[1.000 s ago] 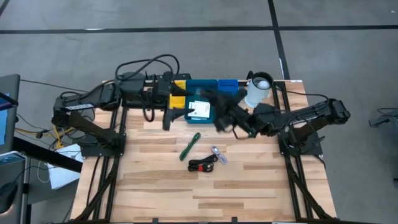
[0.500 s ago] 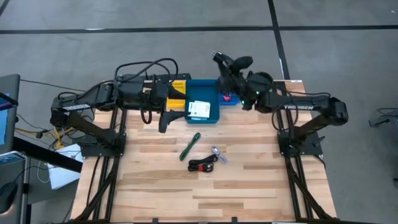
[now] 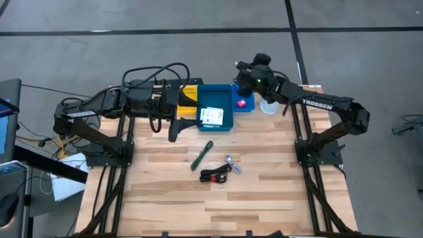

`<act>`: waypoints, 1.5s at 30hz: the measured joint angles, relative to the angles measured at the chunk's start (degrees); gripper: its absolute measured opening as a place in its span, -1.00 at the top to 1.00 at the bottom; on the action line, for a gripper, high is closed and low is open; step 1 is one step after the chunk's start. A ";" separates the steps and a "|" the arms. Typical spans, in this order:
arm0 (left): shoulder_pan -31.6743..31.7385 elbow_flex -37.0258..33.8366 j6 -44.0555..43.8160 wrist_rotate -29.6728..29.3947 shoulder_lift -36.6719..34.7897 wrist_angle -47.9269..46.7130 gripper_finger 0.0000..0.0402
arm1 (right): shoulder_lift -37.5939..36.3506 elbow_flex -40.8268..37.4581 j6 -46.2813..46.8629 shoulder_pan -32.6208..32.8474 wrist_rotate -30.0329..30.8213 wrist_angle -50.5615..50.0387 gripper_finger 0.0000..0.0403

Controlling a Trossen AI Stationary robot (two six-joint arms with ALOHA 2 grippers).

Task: Pick and place items into bin
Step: Put the black charger adapter into the blue bin

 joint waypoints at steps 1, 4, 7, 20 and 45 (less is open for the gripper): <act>0.00 0.00 0.00 0.00 0.00 -0.05 -0.30 | 0.00 0.00 1.56 -0.55 -1.27 -1.75 0.30; 0.00 -0.05 -0.13 -0.09 0.01 -0.58 -0.30 | 0.00 0.00 5.07 -1.93 -5.34 -6.43 0.30; 0.00 -0.09 -0.48 -0.13 0.04 -0.94 -0.30 | 0.00 0.00 7.48 -2.94 -9.16 -10.83 0.30; 0.00 -0.09 -0.61 -0.13 0.07 -2.01 -0.30 | 7.14 0.00 13.68 -4.54 -15.17 -22.39 0.30; 0.00 -0.09 -1.90 -0.14 0.07 -4.30 -0.30 | 21.02 0.02 12.09 -5.81 -9.19 -19.18 0.11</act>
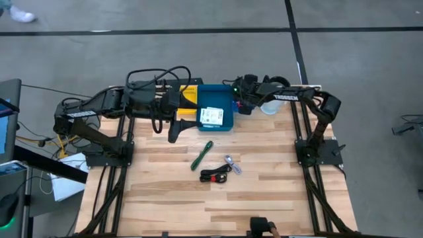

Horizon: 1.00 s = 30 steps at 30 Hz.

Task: Pick and place items into bin
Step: Put the black charger adapter into the blue bin, then put the white charger cable into the yellow bin

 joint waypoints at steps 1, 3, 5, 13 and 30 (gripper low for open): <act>0.00 0.00 0.00 -0.08 0.00 -0.32 -0.30 | -0.02 0.00 0.01 0.20 0.00 0.24 0.11; 0.00 0.00 0.00 -0.18 0.02 -0.57 -0.30 | -0.04 0.00 -0.26 0.60 0.00 0.39 0.12; -0.02 0.00 -0.01 -0.18 0.02 -0.68 -0.30 | -0.04 0.00 -1.10 0.70 0.05 0.56 0.11; -0.02 0.00 0.39 -0.29 0.02 -2.55 -0.30 | -0.06 0.00 -2.19 2.78 8.04 1.12 0.11; 0.80 -3.82 -2.52 -17.36 -4.82 -6.31 -0.30 | -14.02 -0.04 -0.94 13.57 18.12 -1.66 0.26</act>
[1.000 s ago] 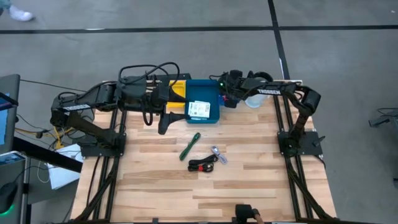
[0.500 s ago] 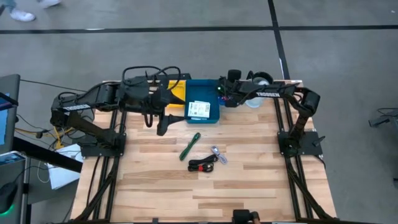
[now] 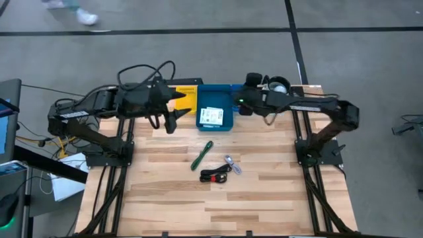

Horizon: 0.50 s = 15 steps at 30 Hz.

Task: Pick and place items into bin
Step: Put the white charger cable into the yellow bin

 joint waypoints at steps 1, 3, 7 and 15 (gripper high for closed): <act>0.01 -2.08 -0.08 -0.30 -1.20 1.41 -0.30 | -1.89 0.00 2.16 0.74 -1.60 -0.34 0.26; 0.01 -7.36 -0.09 -0.70 -4.09 4.64 -0.30 | -5.52 0.02 7.65 2.14 -5.76 -1.71 0.25; 0.28 -19.75 -0.16 -1.52 -10.88 12.88 -0.30 | -11.59 0.04 21.11 5.33 -15.15 -4.14 0.24; 0.28 -43.09 -3.08 2.29 -24.08 29.36 -0.30 | -15.31 -3.97 35.74 15.11 -24.79 -4.67 0.26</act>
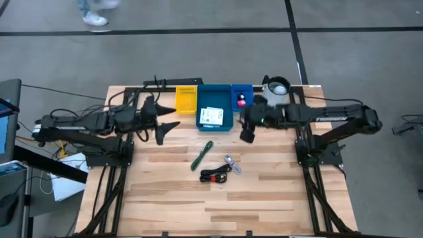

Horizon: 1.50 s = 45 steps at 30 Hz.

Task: Pick and place items into bin
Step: Put the white charger cable into the yellow bin

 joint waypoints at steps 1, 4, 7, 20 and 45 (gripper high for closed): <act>0.00 -2.54 -0.43 0.35 -1.48 2.26 -0.30 | 0.03 -1.08 1.13 1.46 0.65 0.16 0.26; -0.01 -9.37 -1.13 0.98 -5.94 7.71 -0.30 | -0.04 -5.31 4.96 5.52 2.88 3.82 0.26; -0.01 -15.36 -2.04 0.98 -9.74 12.62 -0.30 | -0.01 -10.55 8.86 9.30 5.96 10.36 0.27; -0.01 -28.89 0.56 1.46 -16.36 26.89 -0.30 | 2.25 -29.77 30.74 23.74 10.43 28.95 0.26; -0.01 -29.74 3.42 1.30 -16.33 24.31 -0.30 | 20.99 -30.28 39.33 28.43 4.64 42.31 -0.11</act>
